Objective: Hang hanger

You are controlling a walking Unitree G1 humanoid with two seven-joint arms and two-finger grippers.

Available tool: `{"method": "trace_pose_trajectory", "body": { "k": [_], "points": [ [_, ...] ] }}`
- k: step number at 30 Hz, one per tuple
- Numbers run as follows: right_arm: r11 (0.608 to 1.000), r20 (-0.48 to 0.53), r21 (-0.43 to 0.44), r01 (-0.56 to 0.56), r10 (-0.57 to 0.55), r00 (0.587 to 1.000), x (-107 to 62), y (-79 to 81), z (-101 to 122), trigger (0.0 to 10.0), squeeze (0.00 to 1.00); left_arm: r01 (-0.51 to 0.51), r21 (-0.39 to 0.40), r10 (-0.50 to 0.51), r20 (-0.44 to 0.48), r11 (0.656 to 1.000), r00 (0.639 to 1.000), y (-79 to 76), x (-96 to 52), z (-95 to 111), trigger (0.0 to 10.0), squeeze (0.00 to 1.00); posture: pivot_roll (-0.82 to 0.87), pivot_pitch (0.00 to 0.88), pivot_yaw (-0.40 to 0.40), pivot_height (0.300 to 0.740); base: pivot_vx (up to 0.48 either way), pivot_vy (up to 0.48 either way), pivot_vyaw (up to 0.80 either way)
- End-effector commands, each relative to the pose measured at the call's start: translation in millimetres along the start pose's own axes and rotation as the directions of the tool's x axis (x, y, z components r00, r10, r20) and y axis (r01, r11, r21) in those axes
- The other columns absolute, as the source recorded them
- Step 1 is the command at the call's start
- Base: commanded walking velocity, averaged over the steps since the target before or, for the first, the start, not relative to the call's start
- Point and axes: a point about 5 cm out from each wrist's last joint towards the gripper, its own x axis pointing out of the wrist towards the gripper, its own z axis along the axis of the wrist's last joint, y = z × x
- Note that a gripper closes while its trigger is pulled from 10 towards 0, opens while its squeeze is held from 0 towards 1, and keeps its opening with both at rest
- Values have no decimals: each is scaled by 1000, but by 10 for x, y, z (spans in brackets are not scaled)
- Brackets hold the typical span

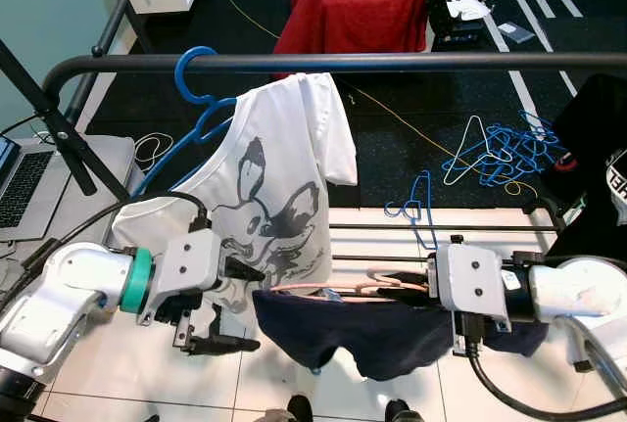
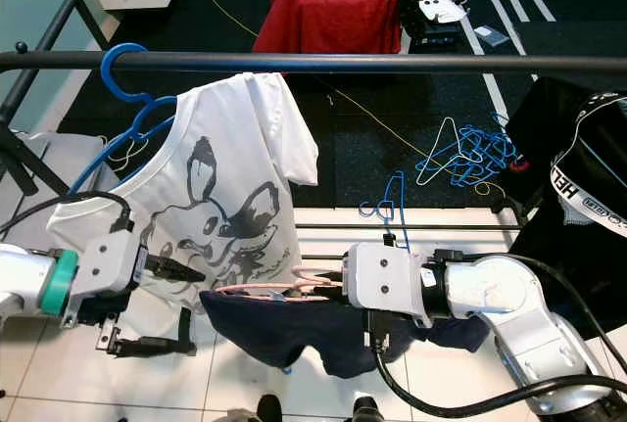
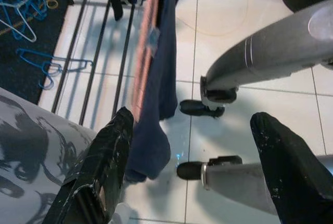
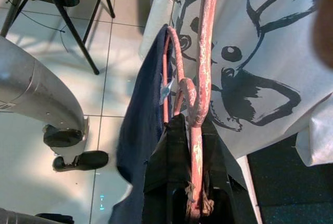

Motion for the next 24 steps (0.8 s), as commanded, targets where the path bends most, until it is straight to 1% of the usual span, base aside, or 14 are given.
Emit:
{"method": "trace_pose_trajectory", "body": {
  "k": [1,3,4,6,7,9,14,17,20,21,23,24],
  "points": [
    [999,23,-33,3,-2,1000,-18,-10,84,0,0,17,-12,-17,-18,1000,1000,-44,45,-68,10000,0,-276,224,202,740,0,0,0],
    [999,37,-44,22,-20,999,-12,-56,124,0,0,-10,-14,10,40,1000,999,2,181,-4,10000,0,-279,220,203,740,0,0,0],
    [999,37,-44,22,-20,999,-12,-56,124,0,0,-10,-14,10,40,1000,999,2,181,-4,10000,0,-279,220,203,740,0,0,0],
    [999,55,-49,19,-16,998,34,-60,149,0,0,-22,2,22,90,1000,996,29,306,83,10000,0,-278,215,202,740,0,0,0],
    [999,55,-49,19,-16,998,34,-60,149,0,0,-22,2,22,90,1000,996,29,306,83,10000,0,-278,215,202,740,0,0,0],
    [999,67,-49,9,-6,998,72,-48,160,0,0,-20,17,18,107,1000,994,32,368,113,10000,0,-278,213,202,740,0,0,0],
    [999,74,-48,0,4,997,99,-37,164,0,0,-17,18,15,116,1000,993,31,385,129,10000,0,-278,214,202,740,0,0,0],
    [999,83,-37,-37,40,996,179,24,134,0,0,-6,15,4,142,1000,990,36,371,188,10000,0,-269,217,199,740,0,0,0],
    [998,87,-29,-53,55,995,213,52,118,0,0,4,11,-6,152,1000,988,32,347,207,10000,0,-264,221,198,740,0,0,0],
    [998,92,-19,-67,68,993,253,80,93,0,0,14,3,-14,159,1000,987,20,300,221,10000,169,-263,225,197,740,0,0,0],
    [998,92,-19,-67,68,993,253,80,93,0,0,14,3,-14,159,1000,987,20,300,221,10000,169,-263,225,197,740,0,0,0],
    [998,91,-13,-69,70,993,273,84,71,0,0,14,-7,-13,156,1000,988,12,266,224,10000,180,-256,226,194,740,0,0,0]
  ]
}}
